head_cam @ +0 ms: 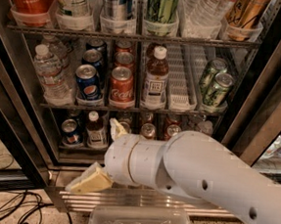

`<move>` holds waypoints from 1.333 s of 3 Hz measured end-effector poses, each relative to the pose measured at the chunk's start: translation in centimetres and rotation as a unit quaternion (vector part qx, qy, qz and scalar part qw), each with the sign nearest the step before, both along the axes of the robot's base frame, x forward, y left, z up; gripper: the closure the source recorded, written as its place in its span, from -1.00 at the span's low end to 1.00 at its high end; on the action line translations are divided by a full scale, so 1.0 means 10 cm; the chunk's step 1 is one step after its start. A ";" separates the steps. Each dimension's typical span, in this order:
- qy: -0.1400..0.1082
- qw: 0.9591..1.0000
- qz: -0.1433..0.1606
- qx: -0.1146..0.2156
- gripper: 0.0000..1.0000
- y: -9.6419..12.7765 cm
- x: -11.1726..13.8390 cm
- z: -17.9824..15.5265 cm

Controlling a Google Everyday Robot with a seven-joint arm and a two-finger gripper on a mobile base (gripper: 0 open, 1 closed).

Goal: Pick pepsi can from middle shelf of fridge

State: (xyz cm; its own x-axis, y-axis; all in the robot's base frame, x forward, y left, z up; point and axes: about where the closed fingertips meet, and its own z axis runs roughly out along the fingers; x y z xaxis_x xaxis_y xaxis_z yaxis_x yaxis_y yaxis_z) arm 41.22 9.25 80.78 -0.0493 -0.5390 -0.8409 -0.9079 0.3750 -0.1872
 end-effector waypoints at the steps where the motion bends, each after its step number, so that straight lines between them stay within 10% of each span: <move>1: -0.043 0.997 -0.039 0.057 -1.00 0.04 0.39 0.08; 4: -0.094 0.989 -0.069 0.094 -1.00 0.08 0.67 0.18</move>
Offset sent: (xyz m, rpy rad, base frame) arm 0.0911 0.0060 0.0133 0.2415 -0.2223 -0.1801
